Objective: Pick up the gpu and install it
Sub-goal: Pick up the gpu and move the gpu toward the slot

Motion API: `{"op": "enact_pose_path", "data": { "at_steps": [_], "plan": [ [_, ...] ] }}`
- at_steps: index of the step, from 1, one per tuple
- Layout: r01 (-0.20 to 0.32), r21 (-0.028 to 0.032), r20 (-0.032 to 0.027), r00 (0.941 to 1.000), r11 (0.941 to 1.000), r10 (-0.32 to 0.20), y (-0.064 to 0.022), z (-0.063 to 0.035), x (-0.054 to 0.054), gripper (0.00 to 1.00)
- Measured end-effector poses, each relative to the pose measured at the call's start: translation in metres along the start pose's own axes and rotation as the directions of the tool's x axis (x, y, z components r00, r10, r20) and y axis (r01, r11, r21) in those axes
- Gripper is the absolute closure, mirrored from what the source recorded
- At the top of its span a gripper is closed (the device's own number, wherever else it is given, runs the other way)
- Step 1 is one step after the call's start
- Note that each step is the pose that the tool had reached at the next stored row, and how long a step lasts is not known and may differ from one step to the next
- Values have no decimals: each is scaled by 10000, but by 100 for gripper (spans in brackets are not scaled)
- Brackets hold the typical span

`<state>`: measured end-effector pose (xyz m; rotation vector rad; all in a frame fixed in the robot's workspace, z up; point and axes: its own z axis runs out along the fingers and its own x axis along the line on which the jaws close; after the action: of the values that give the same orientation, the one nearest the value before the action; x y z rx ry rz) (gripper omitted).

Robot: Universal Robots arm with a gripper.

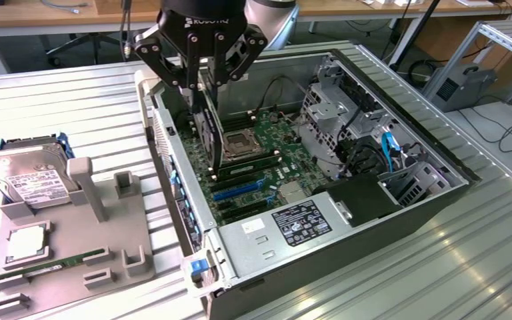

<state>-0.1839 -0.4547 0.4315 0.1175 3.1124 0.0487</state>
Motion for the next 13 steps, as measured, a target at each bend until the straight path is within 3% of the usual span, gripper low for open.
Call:
{"op": "enact_pose_path", "data": {
  "at_steps": [13],
  "plan": [
    [0, 0, 0, 10000, 10000, 0, 2, 4, -32, 74]
  ]
}}
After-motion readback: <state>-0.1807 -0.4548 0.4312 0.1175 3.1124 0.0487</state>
